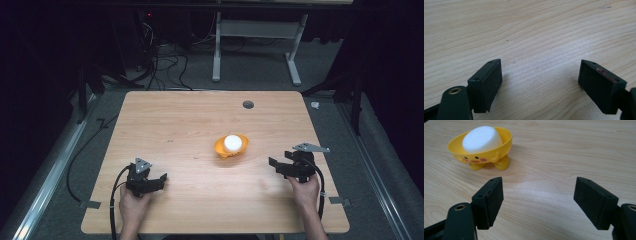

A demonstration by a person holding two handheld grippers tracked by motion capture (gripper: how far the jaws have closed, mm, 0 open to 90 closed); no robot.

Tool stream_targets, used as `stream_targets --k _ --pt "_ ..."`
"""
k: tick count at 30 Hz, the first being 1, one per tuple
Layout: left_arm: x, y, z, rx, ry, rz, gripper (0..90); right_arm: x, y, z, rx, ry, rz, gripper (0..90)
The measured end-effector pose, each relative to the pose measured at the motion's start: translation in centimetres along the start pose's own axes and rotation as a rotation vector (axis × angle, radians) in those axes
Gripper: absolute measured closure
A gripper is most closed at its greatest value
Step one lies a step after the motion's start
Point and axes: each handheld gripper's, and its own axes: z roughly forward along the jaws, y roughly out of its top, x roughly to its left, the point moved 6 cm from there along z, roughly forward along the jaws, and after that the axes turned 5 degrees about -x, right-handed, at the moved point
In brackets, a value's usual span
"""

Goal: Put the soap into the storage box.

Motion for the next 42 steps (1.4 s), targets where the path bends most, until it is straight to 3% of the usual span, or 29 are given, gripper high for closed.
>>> stream_targets --k 18,42 --pt "0.0 0.0 0.0 0.000 0.000 0.000 20.0 0.3 -2.0 0.9 0.028 0.012 0.028 24.9" --pt "0.0 0.0 0.0 0.002 -0.001 0.002 20.0 1.1 -4.1 2.4 0.091 -0.048 -0.044 24.8"
